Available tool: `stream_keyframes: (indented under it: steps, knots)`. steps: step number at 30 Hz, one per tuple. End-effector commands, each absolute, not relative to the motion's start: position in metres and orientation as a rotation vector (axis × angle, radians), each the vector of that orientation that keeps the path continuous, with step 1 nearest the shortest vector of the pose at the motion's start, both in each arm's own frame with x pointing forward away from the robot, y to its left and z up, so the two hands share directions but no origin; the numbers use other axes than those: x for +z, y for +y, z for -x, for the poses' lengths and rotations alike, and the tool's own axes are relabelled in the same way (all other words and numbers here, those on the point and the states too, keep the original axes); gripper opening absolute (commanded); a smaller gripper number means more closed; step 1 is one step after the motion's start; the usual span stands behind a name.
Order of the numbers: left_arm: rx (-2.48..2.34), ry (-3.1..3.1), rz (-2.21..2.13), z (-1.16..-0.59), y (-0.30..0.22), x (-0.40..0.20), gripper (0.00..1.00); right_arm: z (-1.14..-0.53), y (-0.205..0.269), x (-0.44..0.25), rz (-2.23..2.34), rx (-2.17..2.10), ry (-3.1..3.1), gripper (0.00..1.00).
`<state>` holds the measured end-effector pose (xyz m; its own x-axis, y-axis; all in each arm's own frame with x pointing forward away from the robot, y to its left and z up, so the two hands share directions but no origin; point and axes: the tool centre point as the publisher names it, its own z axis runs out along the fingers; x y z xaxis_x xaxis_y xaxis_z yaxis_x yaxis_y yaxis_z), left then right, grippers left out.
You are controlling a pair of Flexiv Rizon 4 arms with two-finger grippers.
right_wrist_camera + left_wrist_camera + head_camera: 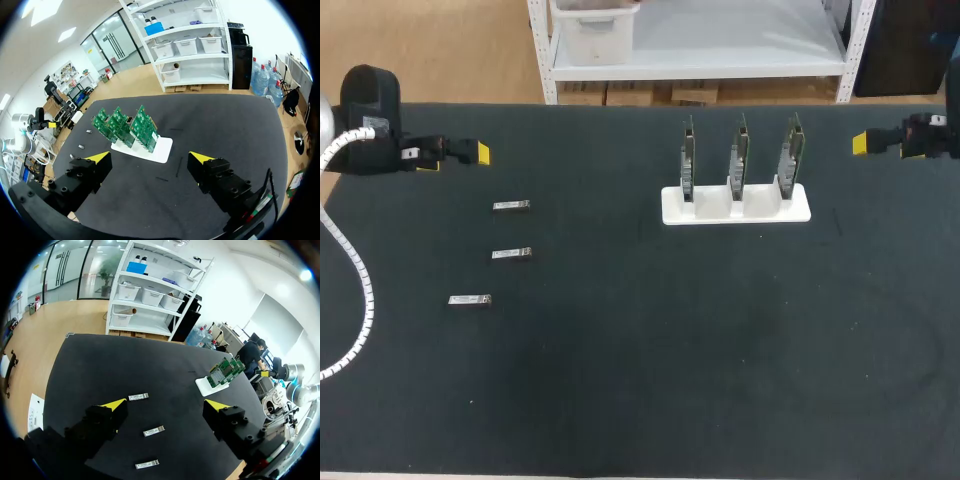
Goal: Pick up the optical module with the left hand, and insert it into the network port with the right hand.
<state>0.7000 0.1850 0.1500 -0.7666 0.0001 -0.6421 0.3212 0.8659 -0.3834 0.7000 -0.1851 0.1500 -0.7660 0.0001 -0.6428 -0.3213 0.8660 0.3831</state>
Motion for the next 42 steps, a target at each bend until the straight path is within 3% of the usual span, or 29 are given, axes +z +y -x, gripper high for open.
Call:
stream_keyframes:
  steps: [1,21,42]
  knots:
    - [-0.636,2.374,-0.231,-0.700,0.185,0.150,1.00,-0.700,-0.185,0.150,0.231,0.636,2.374,1.00]
    - [-0.590,2.398,-0.326,-0.700,0.186,0.146,1.00,-0.700,-0.185,0.150,0.231,0.636,2.374,1.00]
    - [-0.298,2.321,-1.290,-0.755,0.182,0.108,1.00,-0.700,-0.185,0.150,0.231,0.636,2.374,1.00]
